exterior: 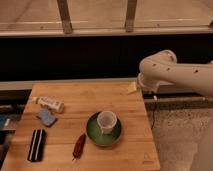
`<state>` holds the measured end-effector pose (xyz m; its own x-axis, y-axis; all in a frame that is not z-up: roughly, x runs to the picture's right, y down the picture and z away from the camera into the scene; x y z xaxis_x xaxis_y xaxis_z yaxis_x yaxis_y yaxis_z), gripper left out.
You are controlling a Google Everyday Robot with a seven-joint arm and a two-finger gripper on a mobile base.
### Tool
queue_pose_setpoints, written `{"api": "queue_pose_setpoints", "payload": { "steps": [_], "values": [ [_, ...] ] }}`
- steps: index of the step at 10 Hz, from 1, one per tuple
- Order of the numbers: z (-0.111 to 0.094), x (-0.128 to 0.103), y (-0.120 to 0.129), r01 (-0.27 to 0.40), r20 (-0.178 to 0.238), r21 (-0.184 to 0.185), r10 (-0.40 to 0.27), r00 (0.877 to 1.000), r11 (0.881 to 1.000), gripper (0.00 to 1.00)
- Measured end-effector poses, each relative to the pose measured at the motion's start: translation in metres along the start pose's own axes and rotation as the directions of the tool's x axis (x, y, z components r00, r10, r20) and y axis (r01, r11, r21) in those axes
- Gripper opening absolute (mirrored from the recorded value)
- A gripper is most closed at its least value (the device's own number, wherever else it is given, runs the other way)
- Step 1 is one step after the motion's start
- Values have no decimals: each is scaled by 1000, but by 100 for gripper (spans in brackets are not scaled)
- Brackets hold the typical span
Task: Move the arm in a circular motion
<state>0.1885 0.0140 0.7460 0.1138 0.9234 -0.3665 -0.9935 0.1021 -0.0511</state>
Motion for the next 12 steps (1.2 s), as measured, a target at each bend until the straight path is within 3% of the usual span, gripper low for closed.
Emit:
{"api": "queue_pose_setpoints", "payload": {
  "steps": [10,12],
  "values": [
    [0,0,0,0,0,0,0,1000,1000,80],
    [-3,-4,0,13,19,0,-13,1000,1000,80]
  ]
}}
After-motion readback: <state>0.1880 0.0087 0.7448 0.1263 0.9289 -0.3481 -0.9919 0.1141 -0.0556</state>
